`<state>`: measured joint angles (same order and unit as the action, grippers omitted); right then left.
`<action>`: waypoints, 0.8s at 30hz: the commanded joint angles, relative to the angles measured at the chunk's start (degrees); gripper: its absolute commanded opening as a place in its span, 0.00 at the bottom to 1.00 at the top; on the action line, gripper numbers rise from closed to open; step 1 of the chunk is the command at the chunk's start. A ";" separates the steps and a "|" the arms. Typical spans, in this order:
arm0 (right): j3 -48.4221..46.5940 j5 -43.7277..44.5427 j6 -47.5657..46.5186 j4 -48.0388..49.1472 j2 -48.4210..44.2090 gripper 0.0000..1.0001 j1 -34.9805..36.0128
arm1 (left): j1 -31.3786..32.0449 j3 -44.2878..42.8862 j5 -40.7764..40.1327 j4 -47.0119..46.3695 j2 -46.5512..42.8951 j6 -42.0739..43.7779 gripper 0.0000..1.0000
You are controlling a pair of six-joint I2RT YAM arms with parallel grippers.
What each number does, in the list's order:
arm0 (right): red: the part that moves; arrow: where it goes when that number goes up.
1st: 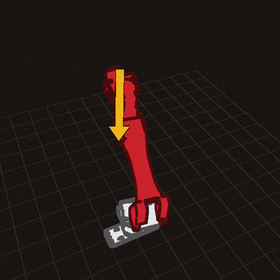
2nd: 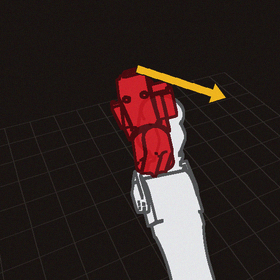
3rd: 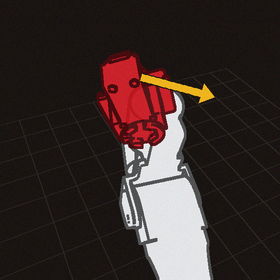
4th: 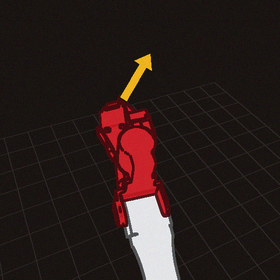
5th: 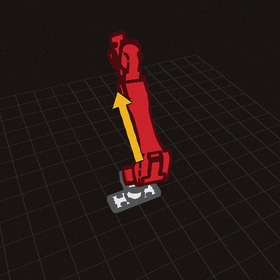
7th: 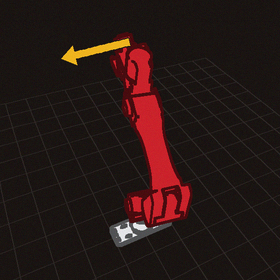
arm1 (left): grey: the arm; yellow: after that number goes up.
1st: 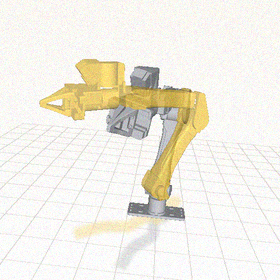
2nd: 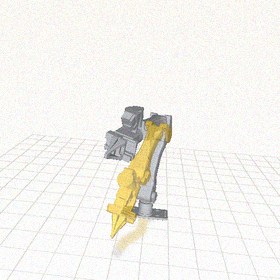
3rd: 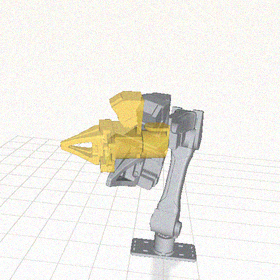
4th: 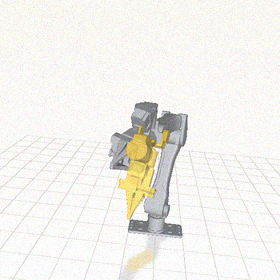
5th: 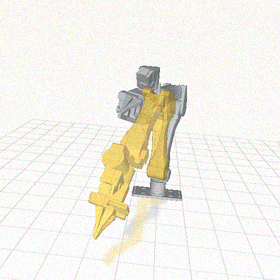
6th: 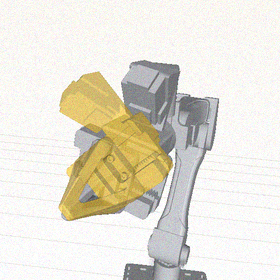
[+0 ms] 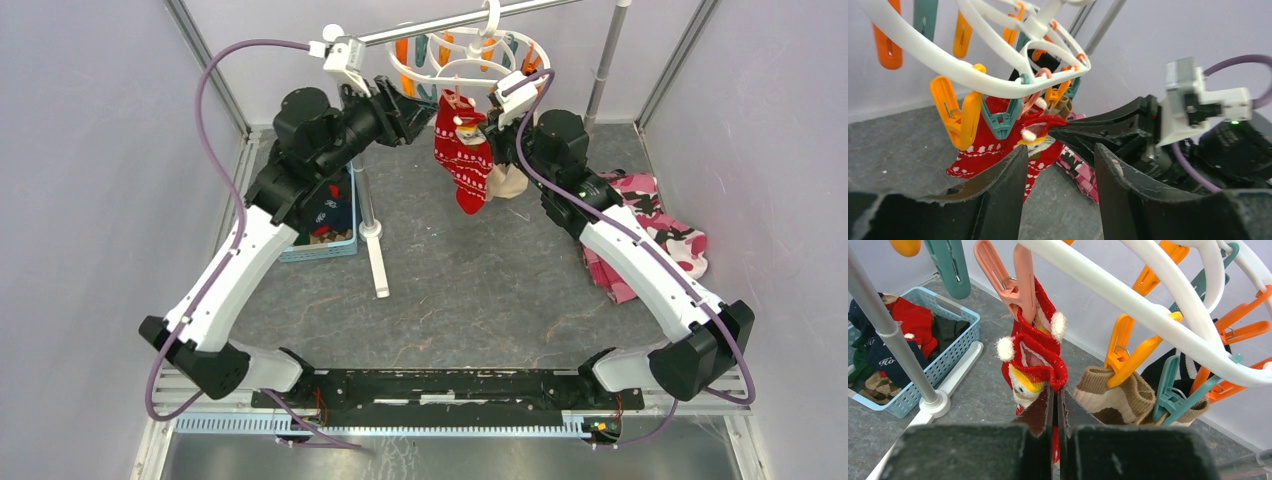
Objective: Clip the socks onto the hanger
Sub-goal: Open the clamp at the hanger.
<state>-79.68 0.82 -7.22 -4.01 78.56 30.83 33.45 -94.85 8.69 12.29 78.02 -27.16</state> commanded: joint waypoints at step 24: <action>-1.22 -2.88 1.91 1.47 -1.73 0.00 -2.09 | 0.48 -5.85 -11.19 -4.28 10.26 6.95 0.69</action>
<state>-79.68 -1.10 -6.22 -4.01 78.00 29.19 33.45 -98.63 -0.03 11.75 88.36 -24.51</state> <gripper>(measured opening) 0.014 0.688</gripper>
